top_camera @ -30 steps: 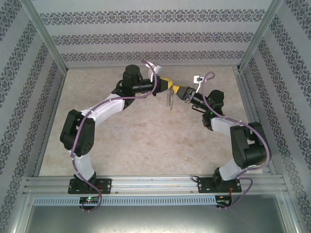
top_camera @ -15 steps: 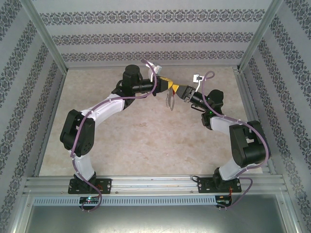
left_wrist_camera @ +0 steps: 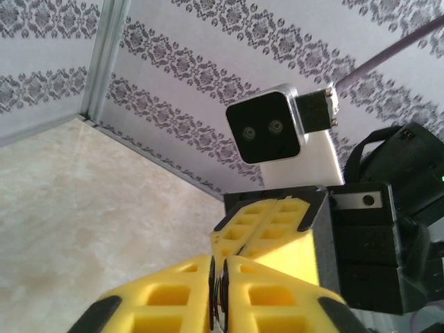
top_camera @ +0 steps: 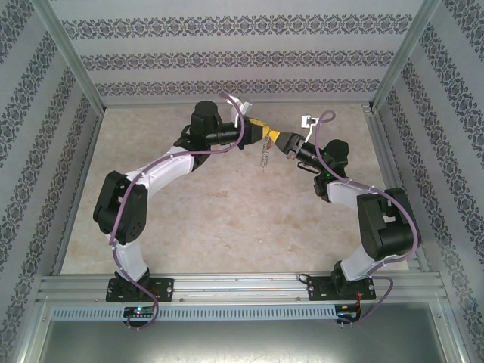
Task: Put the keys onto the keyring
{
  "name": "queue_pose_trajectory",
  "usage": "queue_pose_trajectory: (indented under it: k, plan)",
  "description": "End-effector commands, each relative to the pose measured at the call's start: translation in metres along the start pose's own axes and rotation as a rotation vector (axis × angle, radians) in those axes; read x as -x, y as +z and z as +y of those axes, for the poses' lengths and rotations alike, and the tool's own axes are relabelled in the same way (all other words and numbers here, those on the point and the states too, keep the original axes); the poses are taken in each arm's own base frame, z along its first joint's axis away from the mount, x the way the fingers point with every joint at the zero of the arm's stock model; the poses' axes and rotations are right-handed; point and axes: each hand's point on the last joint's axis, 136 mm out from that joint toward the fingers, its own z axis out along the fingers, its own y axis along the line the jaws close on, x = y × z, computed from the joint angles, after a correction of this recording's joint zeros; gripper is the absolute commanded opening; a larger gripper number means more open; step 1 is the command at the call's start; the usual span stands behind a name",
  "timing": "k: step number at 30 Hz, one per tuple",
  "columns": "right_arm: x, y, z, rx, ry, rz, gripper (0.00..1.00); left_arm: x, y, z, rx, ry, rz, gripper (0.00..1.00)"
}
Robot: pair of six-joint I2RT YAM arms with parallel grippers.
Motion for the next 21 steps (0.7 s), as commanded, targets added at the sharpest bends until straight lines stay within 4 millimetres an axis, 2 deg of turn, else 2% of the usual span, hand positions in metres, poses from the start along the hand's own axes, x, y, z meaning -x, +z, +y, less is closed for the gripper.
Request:
queue_pose_trajectory:
  k: [1,2,3,10,14,17,21]
  plan:
    - [0.008,-0.007,0.007,0.01,-0.058,-0.022,0.0,0.039,-0.018,-0.016,0.052,0.128,-0.089,0.35]
    - [0.009,-0.009,0.006,0.004,-0.057,-0.024,0.0,0.044,-0.022,-0.016,0.07,0.139,-0.098,0.52]
    - [0.01,-0.01,0.006,-0.001,-0.059,-0.025,0.0,0.047,-0.026,-0.017,0.079,0.154,-0.103,0.99]
    - [0.018,-0.015,0.001,-0.024,-0.08,-0.023,0.0,0.065,-0.046,-0.017,0.171,0.245,-0.126,1.0]
    - [0.022,-0.013,-0.002,-0.038,-0.098,-0.018,0.0,0.076,-0.059,0.008,0.362,0.235,-0.157,1.0]
    - [0.027,-0.01,-0.002,-0.041,-0.118,-0.016,0.0,0.088,-0.079,0.038,0.575,0.186,-0.22,1.0]
    - [0.038,-0.005,0.001,-0.049,-0.155,-0.02,0.0,0.101,-0.103,0.051,0.732,0.191,-0.283,1.0]
